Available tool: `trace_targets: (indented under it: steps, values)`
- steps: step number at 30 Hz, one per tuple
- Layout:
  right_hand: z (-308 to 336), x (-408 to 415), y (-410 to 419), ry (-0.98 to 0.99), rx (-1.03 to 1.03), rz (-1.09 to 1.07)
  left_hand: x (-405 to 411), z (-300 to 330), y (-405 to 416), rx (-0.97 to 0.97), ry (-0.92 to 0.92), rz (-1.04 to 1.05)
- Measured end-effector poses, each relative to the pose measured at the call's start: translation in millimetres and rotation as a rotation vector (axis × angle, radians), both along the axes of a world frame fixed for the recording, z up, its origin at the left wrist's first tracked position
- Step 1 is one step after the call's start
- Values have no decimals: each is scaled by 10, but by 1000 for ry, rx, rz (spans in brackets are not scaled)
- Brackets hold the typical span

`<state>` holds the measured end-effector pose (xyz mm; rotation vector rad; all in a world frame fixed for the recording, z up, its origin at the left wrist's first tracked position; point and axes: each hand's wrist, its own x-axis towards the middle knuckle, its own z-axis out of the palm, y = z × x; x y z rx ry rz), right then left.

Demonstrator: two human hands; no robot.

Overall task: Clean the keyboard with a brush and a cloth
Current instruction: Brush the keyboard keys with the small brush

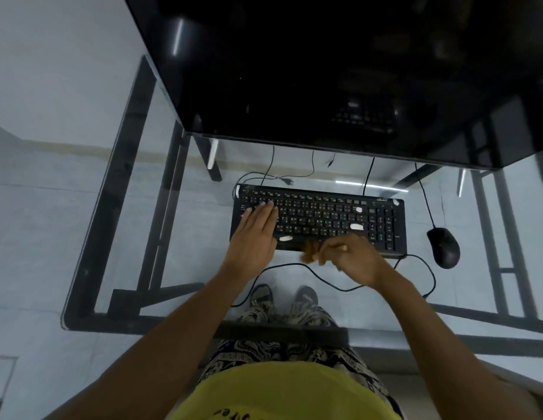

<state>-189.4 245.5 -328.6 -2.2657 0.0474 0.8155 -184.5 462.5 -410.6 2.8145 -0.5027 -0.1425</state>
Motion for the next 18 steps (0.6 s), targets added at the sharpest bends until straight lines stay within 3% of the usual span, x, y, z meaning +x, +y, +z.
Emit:
trace_targets:
  steps: [1, 4, 5, 8, 11, 13, 16, 18]
  values:
    - [-4, -46, 7, -17, 22, -9, 22, -2, -32, 11, 5, -6]
    - [-69, -202, 20, -385, -58, -38, 59, -11, -123, 57, 43, -29]
    - [-111, -252, 21, -404, -94, 16, 65, -13, -144, 71, 53, -31]
    - [-147, -378, -7, -245, -113, 109, 77, -45, -187, 94, 70, -24]
    - [-133, -470, -55, -381, -62, -50, 95, -73, -233, 98, 55, -29]
    - [-173, -524, -69, -369, -82, -40, 106, -95, -281, 89, 55, -41]
    - [-217, -568, -188, -260, -299, -118, 129, -95, -371, 65, 63, -40]
    - [-182, -581, -284, -335, -365, -276, 141, -95, -426, 57, 68, -44]
